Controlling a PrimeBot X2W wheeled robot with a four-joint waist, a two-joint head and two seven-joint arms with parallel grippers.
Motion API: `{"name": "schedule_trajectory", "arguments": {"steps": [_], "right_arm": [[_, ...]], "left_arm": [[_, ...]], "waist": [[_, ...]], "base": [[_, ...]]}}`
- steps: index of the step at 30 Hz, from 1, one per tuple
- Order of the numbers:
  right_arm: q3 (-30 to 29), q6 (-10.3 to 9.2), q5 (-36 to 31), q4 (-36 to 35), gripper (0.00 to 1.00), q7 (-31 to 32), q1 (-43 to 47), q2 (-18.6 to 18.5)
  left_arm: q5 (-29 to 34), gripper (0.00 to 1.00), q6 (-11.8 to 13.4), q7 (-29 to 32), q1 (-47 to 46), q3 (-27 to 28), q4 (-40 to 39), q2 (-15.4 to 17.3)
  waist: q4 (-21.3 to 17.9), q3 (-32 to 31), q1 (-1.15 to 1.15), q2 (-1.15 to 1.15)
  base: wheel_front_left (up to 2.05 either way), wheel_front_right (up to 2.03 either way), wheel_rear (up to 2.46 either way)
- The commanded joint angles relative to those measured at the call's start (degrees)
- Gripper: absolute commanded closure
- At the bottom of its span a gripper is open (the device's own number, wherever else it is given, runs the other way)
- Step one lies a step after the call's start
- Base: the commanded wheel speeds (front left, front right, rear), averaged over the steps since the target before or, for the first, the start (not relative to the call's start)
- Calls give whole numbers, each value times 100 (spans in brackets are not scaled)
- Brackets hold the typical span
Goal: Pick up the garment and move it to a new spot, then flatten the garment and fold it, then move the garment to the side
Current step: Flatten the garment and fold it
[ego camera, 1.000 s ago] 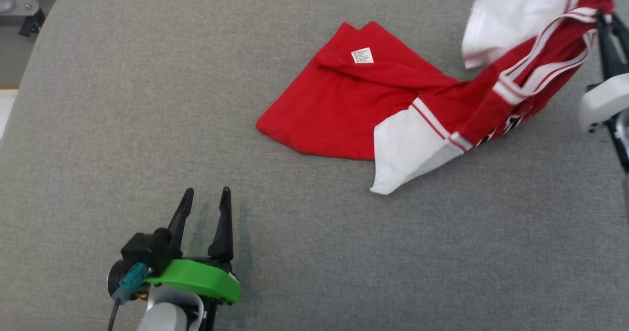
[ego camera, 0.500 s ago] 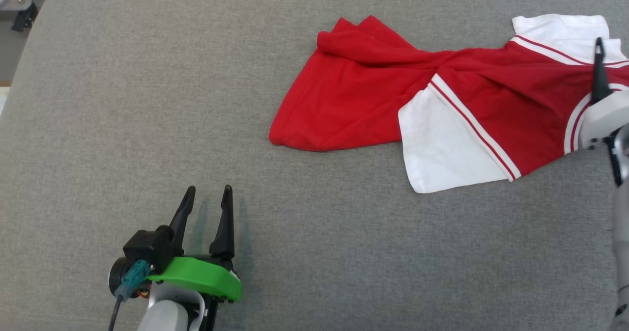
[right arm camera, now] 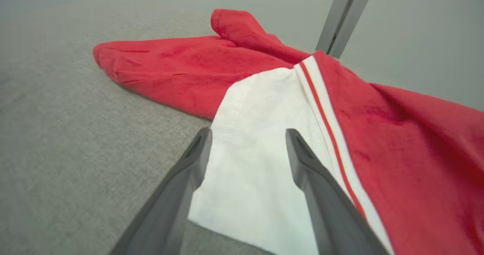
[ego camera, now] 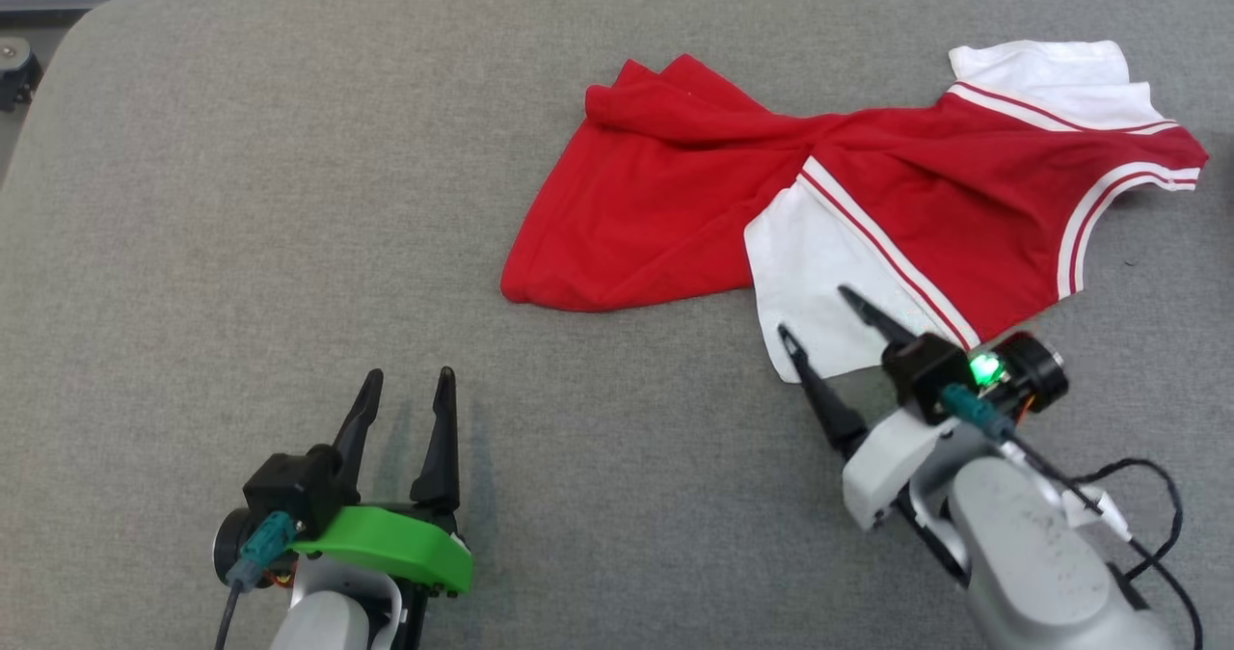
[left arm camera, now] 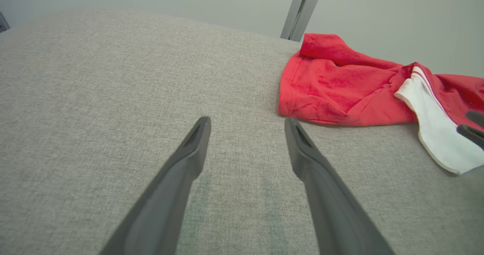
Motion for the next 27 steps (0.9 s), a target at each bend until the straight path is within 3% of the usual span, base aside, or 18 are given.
{"name": "schedule_trajectory", "arguments": {"steps": [1, 7, 8, 13, 14, 15, 20, 27], "right_arm": [[187, -11, 108, 24, 0, -22, 159, -44], [720, -11, 284, 378, 0, -23, 260, -106], [705, -11, 259, 432, 7, -22, 196, -69], [592, -11, 43, 743, 52, -11, 49, 81], [573, -11, -27, 847, 86, -9, 22, 111], [549, -11, -58, 905, 100, -5, 4, 134], [275, -10, -167, 857, 100, -7, 143, 79], [-376, -11, -165, 40, 100, -13, 1020, -330]], "left_arm": [[61, 0, -17, -1, 10, 13, 24, 16], [60, 0, -17, -1, 76, 55, 48, 16], [61, 0, -17, -1, 75, 59, 49, 16], [72, 0, -17, -1, -18, 23, 54, 16], [73, 0, -17, -1, -45, 15, 54, 16], [72, 0, -17, -1, -64, 11, 56, 16], [77, 0, -17, -1, 4, 61, 89, 17], [91, 0, -17, -1, 195, 194, 106, 16]], "waist": [[-3, -36, 0, 0], [-19, -53, 0, 0], [-23, -42, 0, 0], [-4, 39, 0, 0], [5, 55, 0, 0], [11, 62, 0, 0], [-28, -40, 0, 0], [-292, -347, 0, 0]], "base": [[0, 0, 0], [0, 0, 0], [0, 0, 0], [0, 0, 0], [0, 0, 0], [0, 0, 0], [0, 0, 0], [0, 0, 0]]}}
